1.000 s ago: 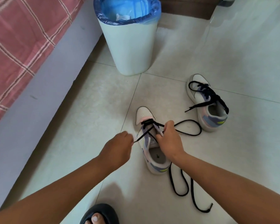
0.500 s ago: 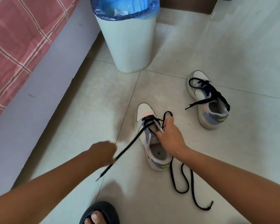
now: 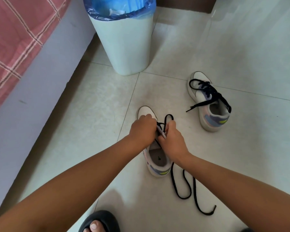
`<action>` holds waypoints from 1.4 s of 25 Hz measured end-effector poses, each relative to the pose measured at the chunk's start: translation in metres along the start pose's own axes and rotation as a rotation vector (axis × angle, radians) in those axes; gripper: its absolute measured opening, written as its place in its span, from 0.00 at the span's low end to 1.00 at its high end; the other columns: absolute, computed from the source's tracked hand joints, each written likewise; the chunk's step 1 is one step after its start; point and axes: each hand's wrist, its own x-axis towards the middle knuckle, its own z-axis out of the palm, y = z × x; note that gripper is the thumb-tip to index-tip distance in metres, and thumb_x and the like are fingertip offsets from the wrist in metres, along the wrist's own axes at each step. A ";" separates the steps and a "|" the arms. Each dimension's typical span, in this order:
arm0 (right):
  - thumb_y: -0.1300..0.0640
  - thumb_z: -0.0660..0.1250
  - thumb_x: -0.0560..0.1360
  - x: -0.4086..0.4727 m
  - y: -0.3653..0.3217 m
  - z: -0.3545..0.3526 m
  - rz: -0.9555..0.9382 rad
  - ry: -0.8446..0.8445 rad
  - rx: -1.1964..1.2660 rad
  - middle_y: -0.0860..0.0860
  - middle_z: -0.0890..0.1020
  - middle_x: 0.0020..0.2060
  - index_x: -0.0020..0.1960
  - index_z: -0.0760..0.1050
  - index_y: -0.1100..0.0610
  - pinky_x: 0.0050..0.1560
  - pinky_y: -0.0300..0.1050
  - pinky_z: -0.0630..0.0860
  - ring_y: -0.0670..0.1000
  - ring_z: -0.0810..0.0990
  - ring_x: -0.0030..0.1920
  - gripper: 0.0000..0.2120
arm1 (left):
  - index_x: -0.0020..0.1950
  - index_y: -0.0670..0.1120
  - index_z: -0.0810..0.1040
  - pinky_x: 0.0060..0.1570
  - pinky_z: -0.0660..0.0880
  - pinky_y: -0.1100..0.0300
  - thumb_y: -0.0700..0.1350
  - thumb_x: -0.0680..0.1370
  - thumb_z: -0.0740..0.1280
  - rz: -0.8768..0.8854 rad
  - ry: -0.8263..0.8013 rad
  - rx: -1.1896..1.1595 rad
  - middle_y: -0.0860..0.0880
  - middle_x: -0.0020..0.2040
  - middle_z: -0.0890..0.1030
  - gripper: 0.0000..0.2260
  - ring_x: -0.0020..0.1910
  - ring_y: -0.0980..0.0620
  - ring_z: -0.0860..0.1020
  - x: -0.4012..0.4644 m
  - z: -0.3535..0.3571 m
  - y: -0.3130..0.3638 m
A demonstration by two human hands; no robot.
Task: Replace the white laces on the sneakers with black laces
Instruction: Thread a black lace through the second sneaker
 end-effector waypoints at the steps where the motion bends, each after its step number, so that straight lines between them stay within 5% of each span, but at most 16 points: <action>1: 0.62 0.62 0.75 -0.001 0.000 0.001 0.011 0.011 0.008 0.49 0.70 0.33 0.48 0.58 0.55 0.29 0.41 0.61 0.47 0.67 0.30 0.12 | 0.56 0.42 0.75 0.45 0.68 0.57 0.42 0.79 0.60 0.008 0.009 -0.043 0.45 0.56 0.73 0.09 0.56 0.46 0.73 -0.008 -0.007 0.000; 5: 0.60 0.61 0.75 0.002 -0.002 -0.001 0.111 0.042 0.017 0.49 0.69 0.33 0.49 0.58 0.57 0.28 0.42 0.61 0.47 0.67 0.30 0.10 | 0.47 0.45 0.74 0.47 0.71 0.57 0.47 0.79 0.62 0.116 -0.095 -0.276 0.49 0.46 0.73 0.06 0.48 0.48 0.75 -0.061 -0.023 -0.011; 10: 0.59 0.60 0.76 0.009 -0.001 -0.004 0.196 0.040 0.061 0.49 0.69 0.34 0.49 0.58 0.58 0.28 0.42 0.61 0.46 0.68 0.31 0.10 | 0.46 0.50 0.79 0.45 0.72 0.67 0.48 0.77 0.66 0.321 -0.578 -0.487 0.58 0.42 0.76 0.03 0.43 0.61 0.75 -0.109 -0.034 -0.030; 14: 0.59 0.62 0.76 0.010 -0.002 -0.011 0.276 -0.070 0.153 0.53 0.72 0.38 0.53 0.57 0.57 0.29 0.40 0.65 0.47 0.69 0.32 0.13 | 0.42 0.55 0.78 0.48 0.72 0.64 0.50 0.75 0.68 0.252 -0.821 -0.468 0.58 0.40 0.79 0.03 0.42 0.63 0.76 -0.115 -0.041 -0.040; 18: 0.50 0.62 0.77 0.024 -0.009 -0.027 0.391 -0.206 0.283 0.53 0.75 0.41 0.55 0.65 0.55 0.39 0.44 0.73 0.50 0.73 0.39 0.12 | 0.47 0.51 0.79 0.49 0.74 0.61 0.51 0.76 0.67 0.168 -0.653 -0.394 0.56 0.45 0.79 0.05 0.47 0.57 0.77 -0.113 -0.029 -0.038; 20: 0.46 0.62 0.76 0.037 -0.010 -0.033 0.344 -0.119 0.228 0.51 0.74 0.37 0.43 0.69 0.56 0.42 0.47 0.72 0.51 0.72 0.38 0.13 | 0.49 0.48 0.78 0.48 0.73 0.62 0.50 0.77 0.66 0.176 -0.601 -0.330 0.56 0.45 0.77 0.06 0.45 0.57 0.76 -0.110 -0.023 -0.033; 23: 0.47 0.64 0.76 0.050 -0.011 -0.031 0.305 -0.108 0.126 0.51 0.67 0.27 0.31 0.63 0.55 0.35 0.45 0.64 0.51 0.65 0.29 0.20 | 0.50 0.47 0.77 0.44 0.70 0.65 0.48 0.77 0.65 0.227 -0.595 -0.305 0.56 0.44 0.74 0.07 0.43 0.57 0.72 -0.107 -0.019 -0.023; 28: 0.60 0.64 0.77 0.053 -0.014 -0.027 0.393 -0.015 0.572 0.48 0.76 0.35 0.42 0.74 0.57 0.36 0.37 0.67 0.45 0.71 0.34 0.05 | 0.50 0.46 0.77 0.43 0.70 0.65 0.48 0.78 0.64 0.231 -0.570 -0.323 0.55 0.44 0.74 0.07 0.43 0.57 0.72 -0.103 -0.018 -0.021; 31: 0.63 0.61 0.78 0.052 -0.007 -0.032 0.560 -0.054 0.950 0.47 0.78 0.33 0.43 0.75 0.54 0.35 0.38 0.65 0.43 0.72 0.33 0.08 | 0.51 0.47 0.77 0.47 0.72 0.61 0.49 0.78 0.64 0.196 -0.575 -0.314 0.55 0.46 0.75 0.07 0.45 0.56 0.74 -0.102 -0.017 -0.027; 35: 0.62 0.65 0.75 0.052 -0.002 -0.040 0.390 -0.018 0.585 0.49 0.76 0.36 0.47 0.75 0.55 0.36 0.38 0.69 0.45 0.72 0.34 0.03 | 0.51 0.47 0.76 0.46 0.71 0.63 0.49 0.78 0.63 0.167 -0.584 -0.296 0.57 0.43 0.73 0.07 0.44 0.57 0.72 -0.100 -0.016 -0.030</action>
